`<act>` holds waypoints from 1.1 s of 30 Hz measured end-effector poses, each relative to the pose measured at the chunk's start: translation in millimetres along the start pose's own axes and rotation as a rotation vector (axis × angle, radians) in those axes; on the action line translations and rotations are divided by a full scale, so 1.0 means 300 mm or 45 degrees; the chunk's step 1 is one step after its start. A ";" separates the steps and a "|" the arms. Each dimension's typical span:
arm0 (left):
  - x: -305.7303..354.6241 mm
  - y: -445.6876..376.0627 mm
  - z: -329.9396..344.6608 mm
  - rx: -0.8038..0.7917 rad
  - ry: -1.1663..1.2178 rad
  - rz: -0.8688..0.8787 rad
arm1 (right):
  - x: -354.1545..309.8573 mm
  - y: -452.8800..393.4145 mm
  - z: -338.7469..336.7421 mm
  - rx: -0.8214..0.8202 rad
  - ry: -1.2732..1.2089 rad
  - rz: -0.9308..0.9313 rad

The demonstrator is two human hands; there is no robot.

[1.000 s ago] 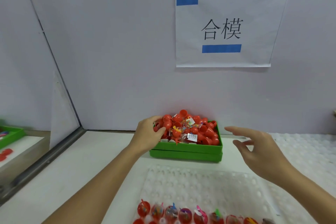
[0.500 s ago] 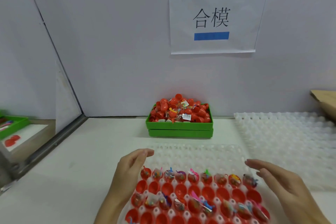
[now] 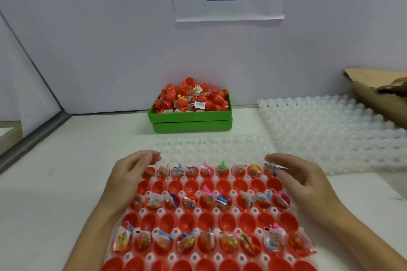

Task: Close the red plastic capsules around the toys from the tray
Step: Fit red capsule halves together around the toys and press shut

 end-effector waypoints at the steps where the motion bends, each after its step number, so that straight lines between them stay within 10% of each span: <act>1: 0.000 0.000 0.001 -0.001 -0.002 0.008 | -0.005 0.000 -0.003 -0.022 0.021 -0.009; 33: 0.031 0.010 -0.010 -0.027 -0.112 0.012 | -0.046 -0.019 -0.035 -0.023 0.464 -0.194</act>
Point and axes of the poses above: each hand's wrist, its own y-axis away from the middle knuckle, its own z-axis out of the palm, x = y × z, the point moved 1 cm from there along -y, towards the middle knuckle, and after that the axes turned 4 degrees about z, right-handed, at the moved point
